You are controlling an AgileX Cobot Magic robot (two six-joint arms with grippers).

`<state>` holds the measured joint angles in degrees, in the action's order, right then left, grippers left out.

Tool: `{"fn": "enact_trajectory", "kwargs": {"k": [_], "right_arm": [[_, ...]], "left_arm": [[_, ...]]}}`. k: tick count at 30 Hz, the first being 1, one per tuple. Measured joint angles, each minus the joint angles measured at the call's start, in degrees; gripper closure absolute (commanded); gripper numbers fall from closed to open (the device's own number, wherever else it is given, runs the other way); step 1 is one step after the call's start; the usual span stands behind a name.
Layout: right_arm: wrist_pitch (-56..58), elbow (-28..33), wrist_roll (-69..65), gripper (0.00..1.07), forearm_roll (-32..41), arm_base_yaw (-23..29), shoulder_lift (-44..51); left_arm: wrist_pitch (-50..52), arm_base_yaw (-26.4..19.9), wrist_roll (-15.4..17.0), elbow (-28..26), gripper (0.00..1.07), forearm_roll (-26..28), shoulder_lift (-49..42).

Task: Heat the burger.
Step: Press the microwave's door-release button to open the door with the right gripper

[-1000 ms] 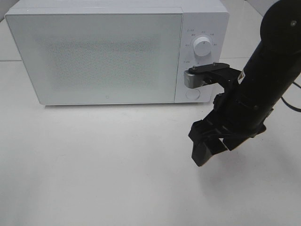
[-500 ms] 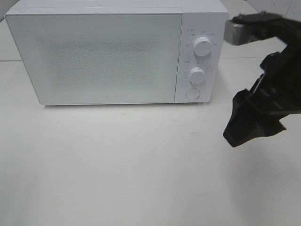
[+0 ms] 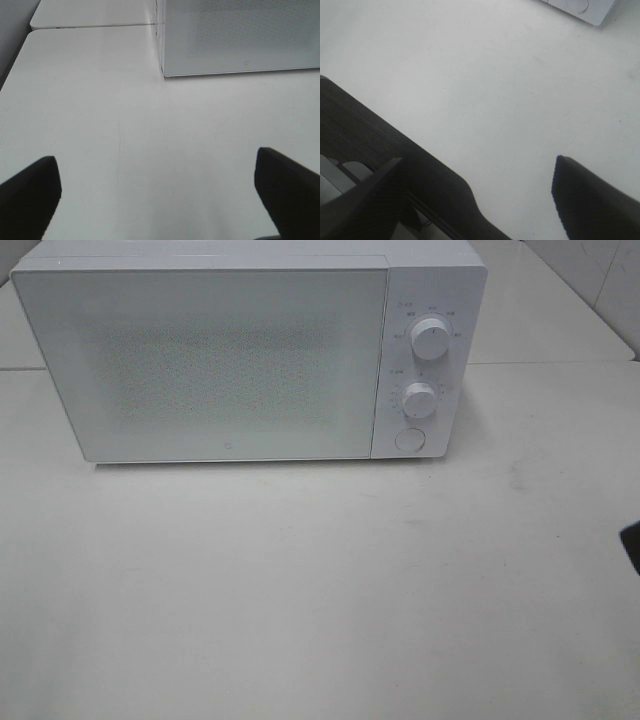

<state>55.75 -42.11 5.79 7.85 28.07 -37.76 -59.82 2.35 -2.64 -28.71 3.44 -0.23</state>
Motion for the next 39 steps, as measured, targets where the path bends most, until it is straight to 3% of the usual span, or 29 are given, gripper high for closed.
{"fn": "enact_trajectory", "kwargs": {"k": [3,5,11,19,26,39], "right_arm": [[0.0,0.8,-0.2,0.31,0.0,-0.2,2.0],[0.2,3.9,-1.2,0.31,0.0,-3.8,10.1],[1.6,6.4,-1.2,0.31,0.0,-11.0,22.3],[5.0,8.5,-1.7,0.31,0.0,-17.5,34.4],[7.0,11.1,-1.7,0.31,-0.1,-20.7,38.0],[4.2,13.1,-2.6,0.31,-0.1,-20.9,38.0]], "left_arm": [[0.0,0.0,0.0,0.0,0.03,0.0,0.0],[0.0,0.0,0.0,0.0,0.03,0.0,0.0],[0.0,0.0,0.0,0.0,0.03,0.0,0.0],[0.0,0.0,0.0,0.0,0.03,0.0,0.0],[0.0,0.0,0.0,0.0,0.03,0.0,0.0],[0.0,0.0,0.0,0.0,0.03,0.0,0.0]]}}
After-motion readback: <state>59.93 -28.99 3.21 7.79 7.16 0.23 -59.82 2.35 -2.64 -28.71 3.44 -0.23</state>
